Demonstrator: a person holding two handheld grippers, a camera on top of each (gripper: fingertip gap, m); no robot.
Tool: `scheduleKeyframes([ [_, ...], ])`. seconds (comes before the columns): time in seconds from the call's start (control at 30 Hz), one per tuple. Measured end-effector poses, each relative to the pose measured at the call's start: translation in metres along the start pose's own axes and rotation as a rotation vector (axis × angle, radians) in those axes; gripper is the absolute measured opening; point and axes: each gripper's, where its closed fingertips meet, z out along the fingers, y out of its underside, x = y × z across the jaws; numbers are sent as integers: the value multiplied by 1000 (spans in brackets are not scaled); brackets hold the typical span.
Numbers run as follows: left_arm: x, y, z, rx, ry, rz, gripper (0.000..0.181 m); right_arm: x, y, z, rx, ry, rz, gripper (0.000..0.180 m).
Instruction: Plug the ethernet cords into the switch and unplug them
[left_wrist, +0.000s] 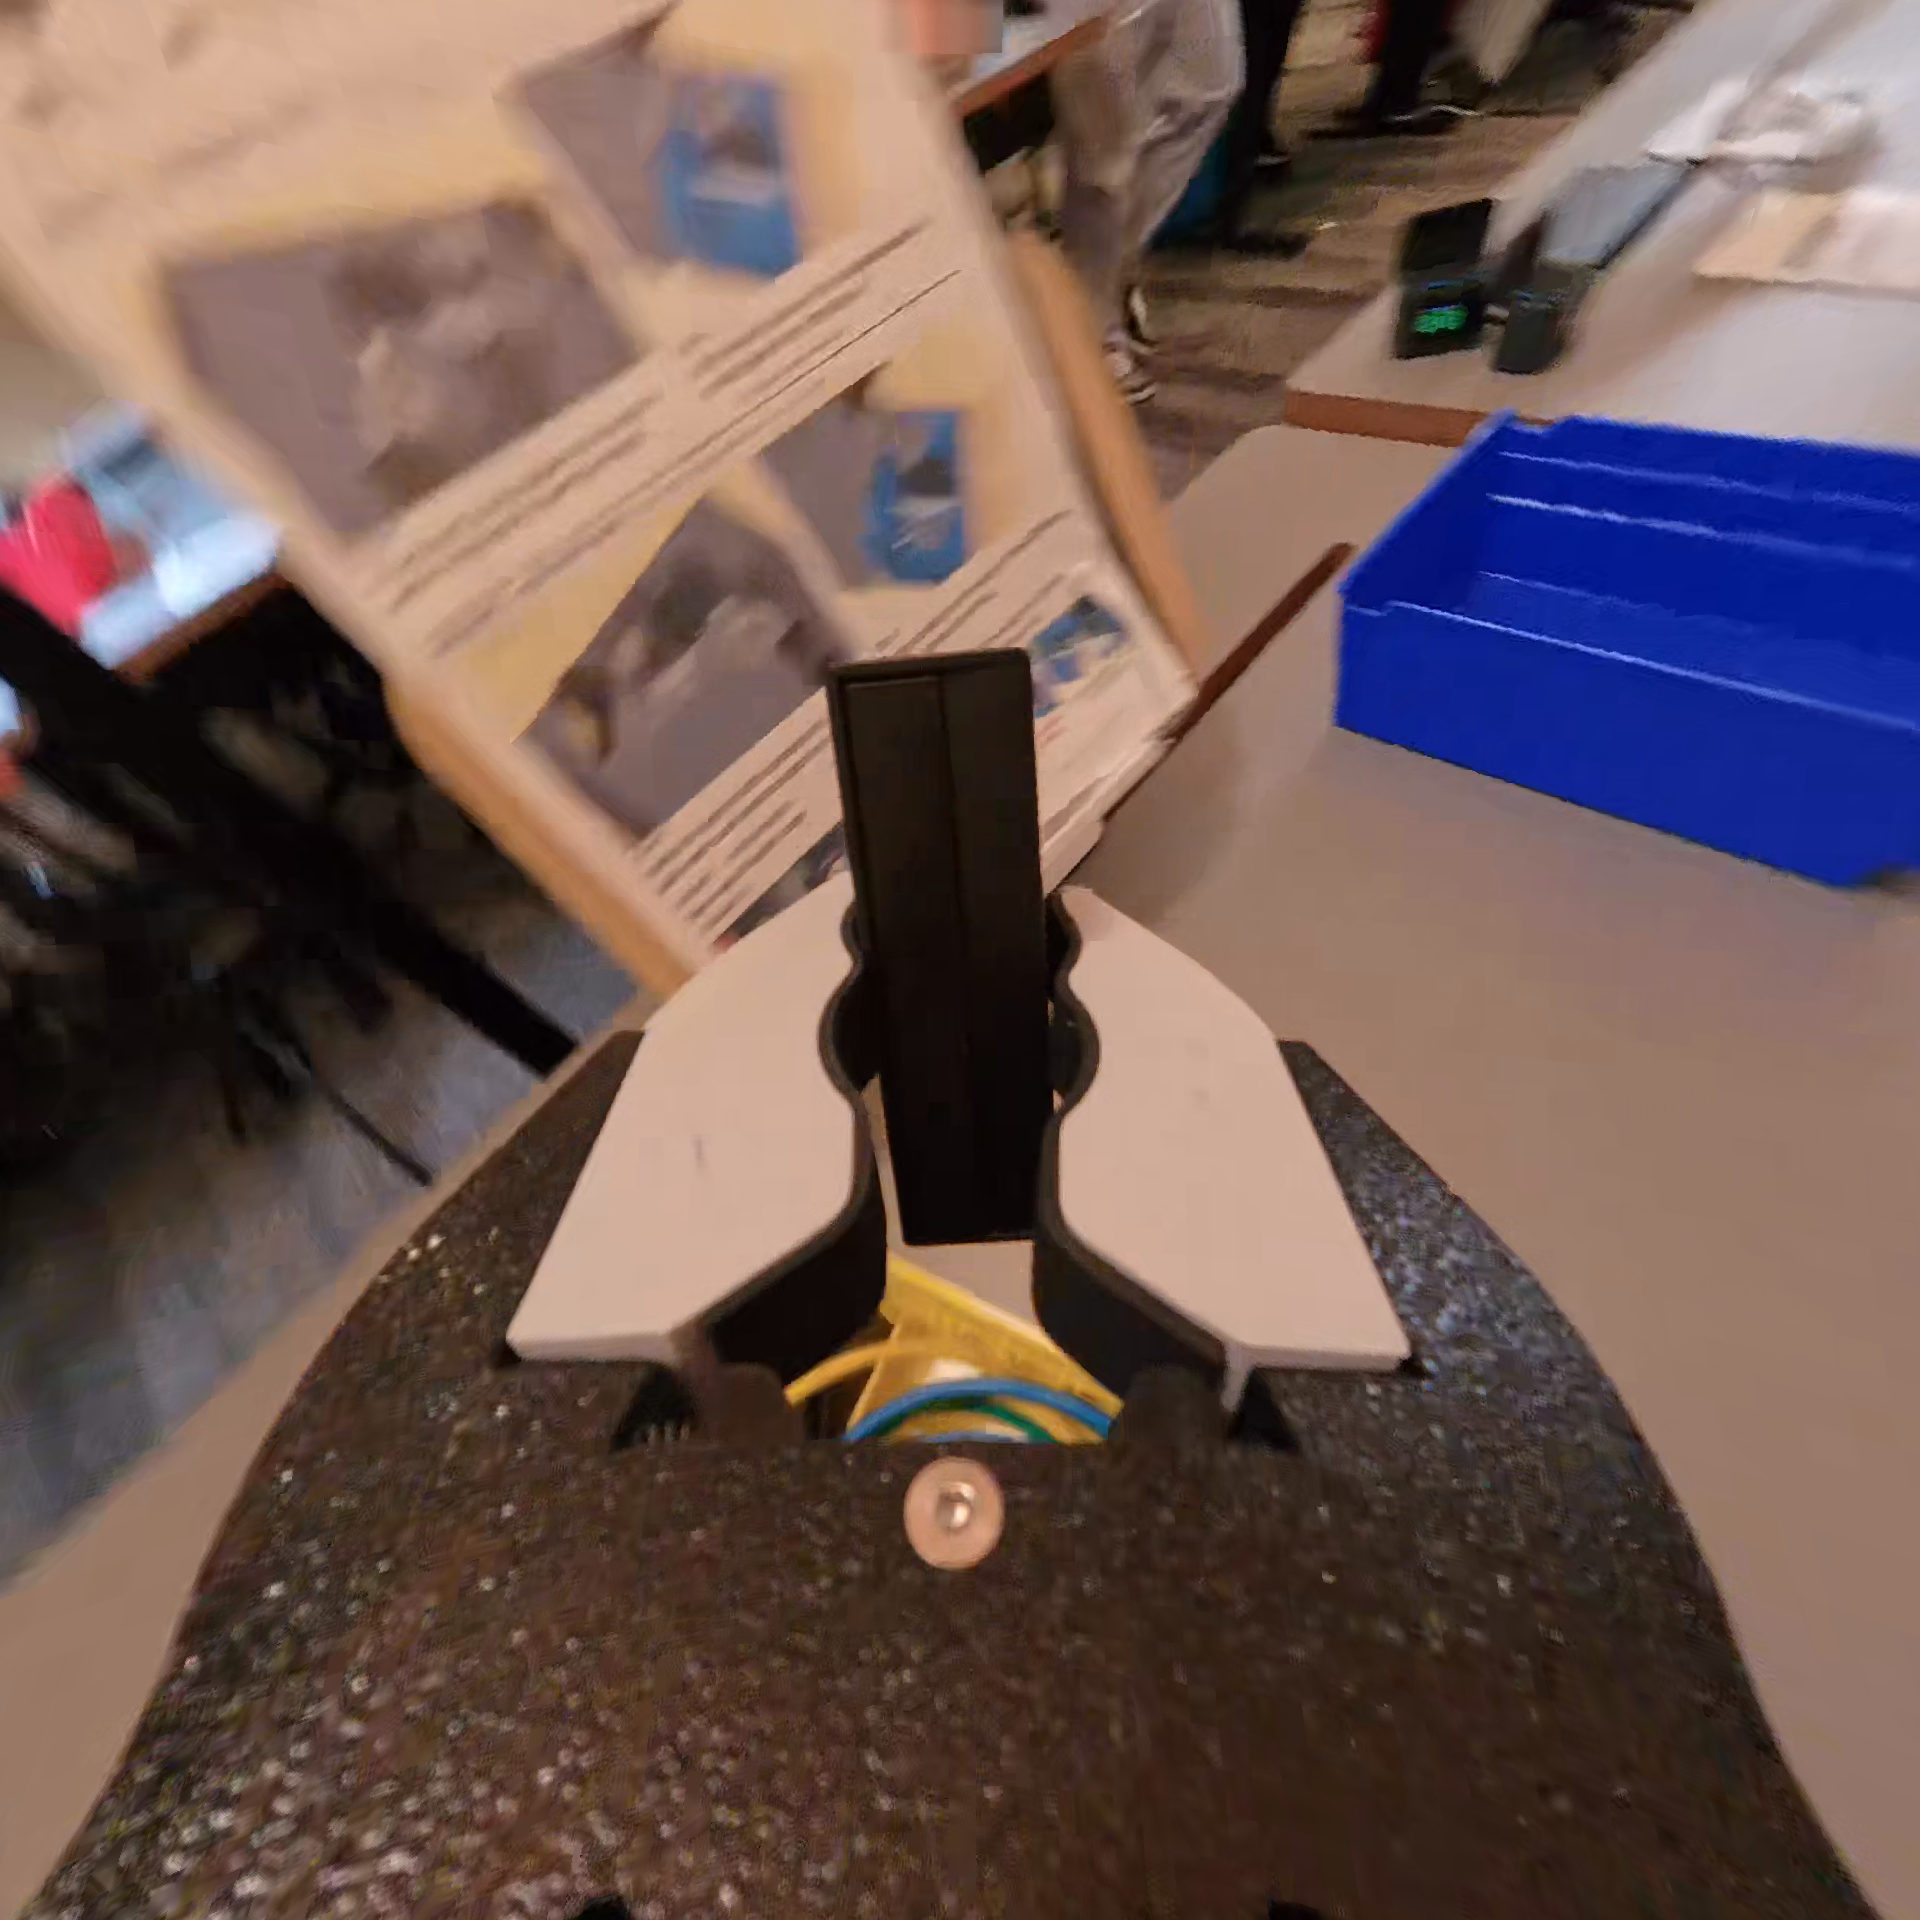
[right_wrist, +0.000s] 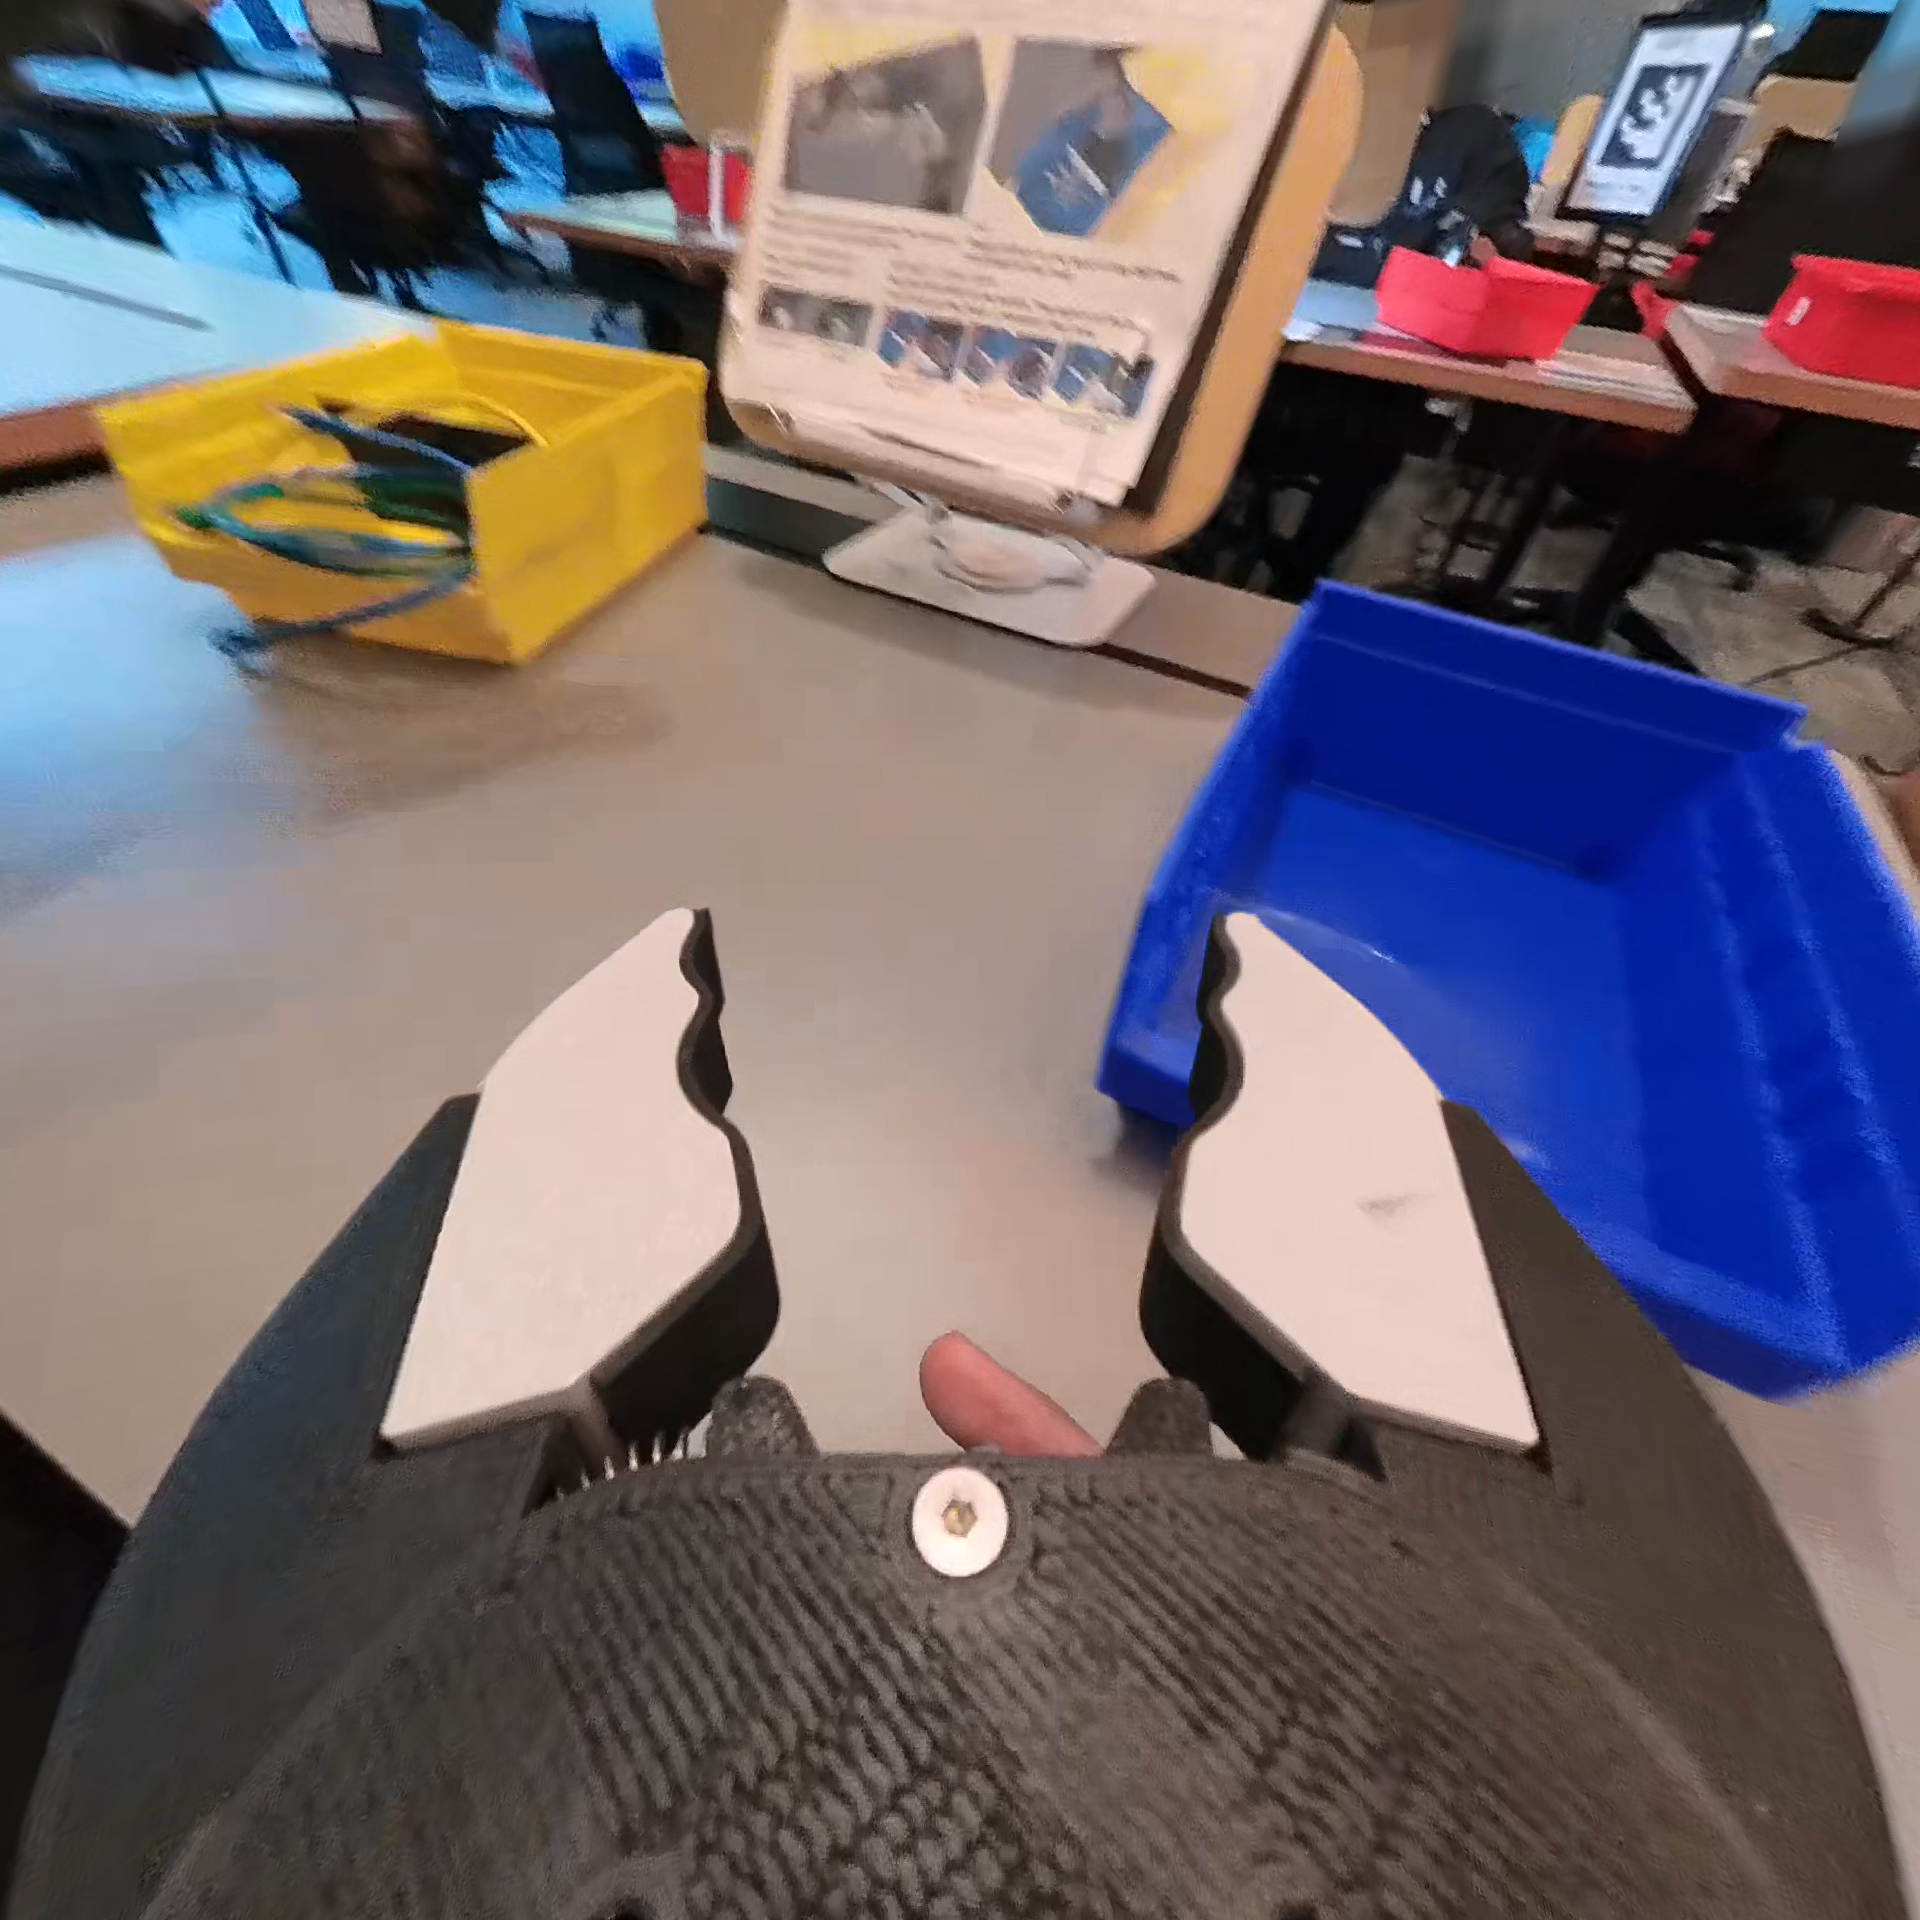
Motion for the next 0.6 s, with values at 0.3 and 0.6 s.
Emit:
scheduleKeyframes([
  [0.3, 234, -44, 18, 229, -121, 775, 29, -55, -94, 36, 350, -185, 198, 102],
  [0.6, 353, -31, 8, 442, -233, 1228, 29, -90, -82, 31, 340, -326, 21, 76],
])
